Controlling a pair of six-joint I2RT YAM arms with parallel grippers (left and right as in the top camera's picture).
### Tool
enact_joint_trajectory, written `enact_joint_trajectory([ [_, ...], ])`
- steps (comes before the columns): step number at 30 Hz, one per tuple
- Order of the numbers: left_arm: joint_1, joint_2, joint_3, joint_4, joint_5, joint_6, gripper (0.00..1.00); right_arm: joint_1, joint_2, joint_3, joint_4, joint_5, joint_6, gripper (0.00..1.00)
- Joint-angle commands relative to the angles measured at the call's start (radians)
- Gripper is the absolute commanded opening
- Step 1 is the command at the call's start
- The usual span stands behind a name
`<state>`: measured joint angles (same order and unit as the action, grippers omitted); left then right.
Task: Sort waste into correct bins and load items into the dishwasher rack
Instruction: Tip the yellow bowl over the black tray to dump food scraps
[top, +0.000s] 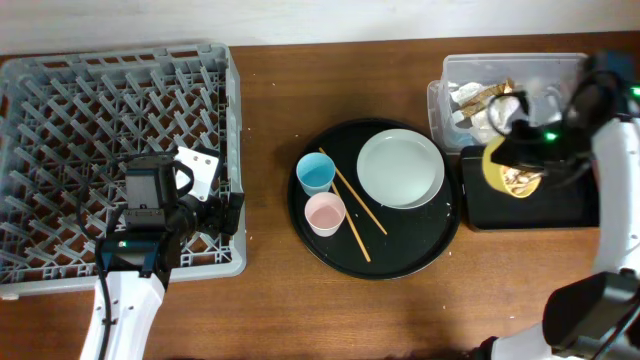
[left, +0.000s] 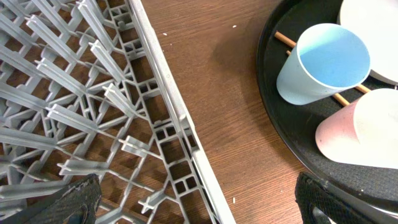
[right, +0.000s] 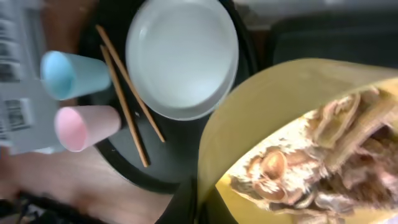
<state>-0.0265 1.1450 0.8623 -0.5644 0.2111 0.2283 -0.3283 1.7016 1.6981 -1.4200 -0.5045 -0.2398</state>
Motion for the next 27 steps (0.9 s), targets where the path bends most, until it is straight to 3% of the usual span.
enact_joint_trajectory([
  [1, 0.003, 0.001, 0.019, 0.002, 0.001, 0.012, 0.99, -0.108, 0.02, -0.006, 0.036, -0.285, -0.168, 0.04],
  [5, 0.003, 0.001, 0.019, 0.002, 0.001, 0.012, 0.99, -0.163, 0.062, -0.079, 0.161, -0.431, -0.224, 0.04],
  [12, 0.003, 0.001, 0.019, 0.002, 0.001, 0.012, 0.99, -0.217, 0.072, -0.389, 0.518, -0.583, -0.224, 0.04],
  [15, 0.003, 0.001, 0.019, 0.002, 0.001, 0.012, 0.99, -0.307, 0.072, -0.443, 0.536, -0.633, -0.224, 0.04],
  [21, 0.003, 0.001, 0.019, 0.002, 0.001, 0.012, 0.99, -0.473, 0.072, -0.515, 0.562, -0.925, -0.224, 0.04],
  [27, 0.003, 0.001, 0.019, 0.002, 0.001, 0.012, 0.99, -0.51, 0.072, -0.525, 0.546, -1.048, -0.153, 0.04],
])
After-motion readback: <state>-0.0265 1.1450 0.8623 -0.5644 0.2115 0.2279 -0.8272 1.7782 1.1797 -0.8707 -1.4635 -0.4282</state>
